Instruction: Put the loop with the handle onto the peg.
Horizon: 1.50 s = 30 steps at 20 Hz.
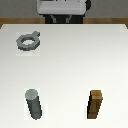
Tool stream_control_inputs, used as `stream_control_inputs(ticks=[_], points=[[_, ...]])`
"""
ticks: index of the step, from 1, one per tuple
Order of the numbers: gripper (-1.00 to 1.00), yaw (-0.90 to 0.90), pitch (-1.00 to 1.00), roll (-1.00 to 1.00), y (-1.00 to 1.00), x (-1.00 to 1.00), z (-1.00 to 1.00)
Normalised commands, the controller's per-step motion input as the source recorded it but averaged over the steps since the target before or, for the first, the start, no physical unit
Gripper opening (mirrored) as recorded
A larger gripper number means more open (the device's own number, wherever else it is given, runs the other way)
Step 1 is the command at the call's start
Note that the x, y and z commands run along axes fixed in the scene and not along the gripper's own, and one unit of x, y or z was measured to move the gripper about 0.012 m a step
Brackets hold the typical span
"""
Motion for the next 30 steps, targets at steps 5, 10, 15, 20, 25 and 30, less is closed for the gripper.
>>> stream_control_inputs(ticks=[5, 10, 15, 20, 25, 30], points=[[1.0, 0.0, 0.0, 0.0, 0.0, 0.0, 0.0], [1.0, 0.0, 0.0, 0.0, -0.6, 0.0, 0.0], [1.0, 0.0, 0.0, 0.0, -1.0, 0.0, 0.0], [1.0, -0.09, 0.0, 0.0, -0.4, 0.0, 0.0], [1.0, -0.06, 0.0, 0.0, 0.0, -0.2, 0.0], [1.0, -0.06, 0.0, 0.0, 0.0, -0.2, 0.0]])
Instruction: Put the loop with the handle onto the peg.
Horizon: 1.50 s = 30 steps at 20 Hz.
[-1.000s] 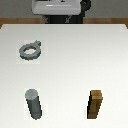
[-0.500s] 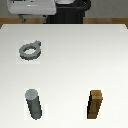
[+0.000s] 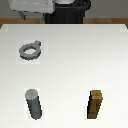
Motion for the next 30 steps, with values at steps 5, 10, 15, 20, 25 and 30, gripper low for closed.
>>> stream_control_inputs(ticks=[5, 10, 15, 20, 25, 30], points=[[1.0, -0.03, 0.0, 0.0, 0.0, -0.2, 0.0], [1.0, -0.06, 0.0, 0.0, 0.0, 0.0, 0.0], [1.0, 0.0, 0.0, 0.0, 0.0, -0.07, -0.4], [1.0, 0.0, 0.0, 0.0, 0.0, -0.2, -0.2], [1.0, 0.0, 0.0, 0.0, 0.0, -0.2, -0.4], [1.0, 0.0, 0.0, 0.0, -0.2, -0.2, 0.0]])
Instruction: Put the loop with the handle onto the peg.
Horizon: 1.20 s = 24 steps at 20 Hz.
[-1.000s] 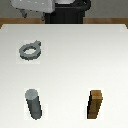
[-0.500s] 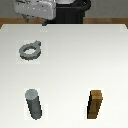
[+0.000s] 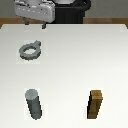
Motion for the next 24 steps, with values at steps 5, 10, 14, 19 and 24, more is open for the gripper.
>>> stream_control_inputs(ticks=[5, 10, 14, 19, 24], points=[[1.0, 0.0, 0.0, 0.0, -0.2, 0.0, -0.4], [1.0, 0.0, 0.0, 0.0, 0.0, -0.6, 0.0], [1.0, 0.0, 0.0, 0.0, 0.0, 0.0, -0.5], [1.0, 0.0, 0.0, 0.0, 0.2, 0.2, 0.0], [1.0, 0.0, 0.0, 0.0, 0.0, 0.2, 0.0]])
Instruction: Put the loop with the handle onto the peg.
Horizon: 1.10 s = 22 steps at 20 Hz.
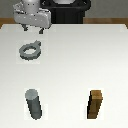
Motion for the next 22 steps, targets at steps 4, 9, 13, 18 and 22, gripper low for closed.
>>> stream_control_inputs(ticks=[4, 9, 13, 18, 22], points=[[1.0, 0.0, 0.0, 0.0, 0.25, 0.5, 0.0], [1.0, 0.0, 0.0, 0.0, 0.2, 0.2, -0.4], [1.0, 0.0, 0.0, 0.0, 0.0, -0.25, -0.75], [1.0, 0.0, 0.0, 0.0, 0.0, 0.0, -0.4], [-1.0, 0.0, 0.0, 0.0, 0.0, 0.0, 0.0]])
